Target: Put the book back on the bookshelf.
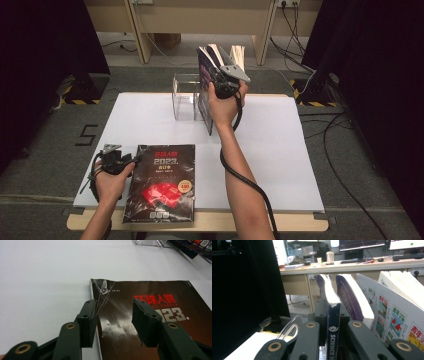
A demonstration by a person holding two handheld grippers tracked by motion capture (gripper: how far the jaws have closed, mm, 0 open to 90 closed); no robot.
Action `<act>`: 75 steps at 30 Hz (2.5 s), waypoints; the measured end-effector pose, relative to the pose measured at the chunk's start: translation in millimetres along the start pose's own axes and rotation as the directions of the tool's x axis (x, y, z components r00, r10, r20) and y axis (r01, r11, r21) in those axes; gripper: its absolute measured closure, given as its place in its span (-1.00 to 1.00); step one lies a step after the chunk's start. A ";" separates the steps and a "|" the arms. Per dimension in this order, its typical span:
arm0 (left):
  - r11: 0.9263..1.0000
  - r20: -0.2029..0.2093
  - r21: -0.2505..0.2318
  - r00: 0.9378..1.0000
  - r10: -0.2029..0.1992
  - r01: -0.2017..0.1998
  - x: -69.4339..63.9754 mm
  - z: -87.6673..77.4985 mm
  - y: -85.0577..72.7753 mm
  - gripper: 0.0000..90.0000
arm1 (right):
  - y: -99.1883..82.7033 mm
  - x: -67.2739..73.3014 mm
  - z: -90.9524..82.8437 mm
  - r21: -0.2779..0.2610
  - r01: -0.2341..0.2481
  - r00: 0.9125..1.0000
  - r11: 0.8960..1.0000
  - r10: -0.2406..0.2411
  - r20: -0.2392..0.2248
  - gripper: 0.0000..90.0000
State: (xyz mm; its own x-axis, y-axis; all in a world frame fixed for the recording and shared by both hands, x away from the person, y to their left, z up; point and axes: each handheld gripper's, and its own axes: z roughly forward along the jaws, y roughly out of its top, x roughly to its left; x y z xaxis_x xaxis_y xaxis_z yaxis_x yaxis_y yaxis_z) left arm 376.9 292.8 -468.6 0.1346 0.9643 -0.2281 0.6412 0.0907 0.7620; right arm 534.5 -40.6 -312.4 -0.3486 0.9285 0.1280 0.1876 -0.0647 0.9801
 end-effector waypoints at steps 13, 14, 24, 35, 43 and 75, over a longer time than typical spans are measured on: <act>1.000 0.002 0.001 1.000 0.001 -0.001 1.1 0.6 -0.4 0.19 | -9.1 -1.3 11.4 -0.010 0.013 0.999 1.000 -0.013 0.029 0.87; 1.000 0.002 0.003 1.000 0.000 0.000 0.8 0.7 -0.5 0.19 | -10.4 -1.3 9.5 -0.012 0.016 0.999 1.000 -0.016 0.029 0.87; 1.000 0.002 0.005 1.000 0.005 -0.005 -2.3 0.6 -1.6 0.19 | -24.0 -0.8 -19.9 0.027 0.050 0.998 0.998 -0.050 0.024 0.85; 1.000 0.006 0.008 1.000 0.008 -0.008 -4.9 1.0 -2.1 0.19 | -26.8 -10.4 -42.4 0.092 0.044 0.999 0.995 -0.044 -0.004 0.80; 1.000 0.008 0.012 1.000 0.008 -0.008 -4.8 1.3 -2.2 0.19 | -21.3 -15.2 -39.3 0.142 0.019 1.000 0.990 -0.017 -0.015 0.69; 1.000 0.013 0.007 1.000 -0.002 0.002 -3.4 0.9 -1.7 0.19 | -10.7 -6.8 -28.8 0.198 -0.028 0.999 0.980 0.020 0.042 0.88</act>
State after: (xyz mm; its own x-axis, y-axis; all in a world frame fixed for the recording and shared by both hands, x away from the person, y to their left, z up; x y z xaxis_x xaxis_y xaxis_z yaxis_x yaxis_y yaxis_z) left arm 376.0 289.1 -469.6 0.1431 0.9608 -0.2376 0.6471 0.0909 0.7570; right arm 508.5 -56.7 -319.4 -0.3059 0.9416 0.1410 0.3755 -0.0167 0.9267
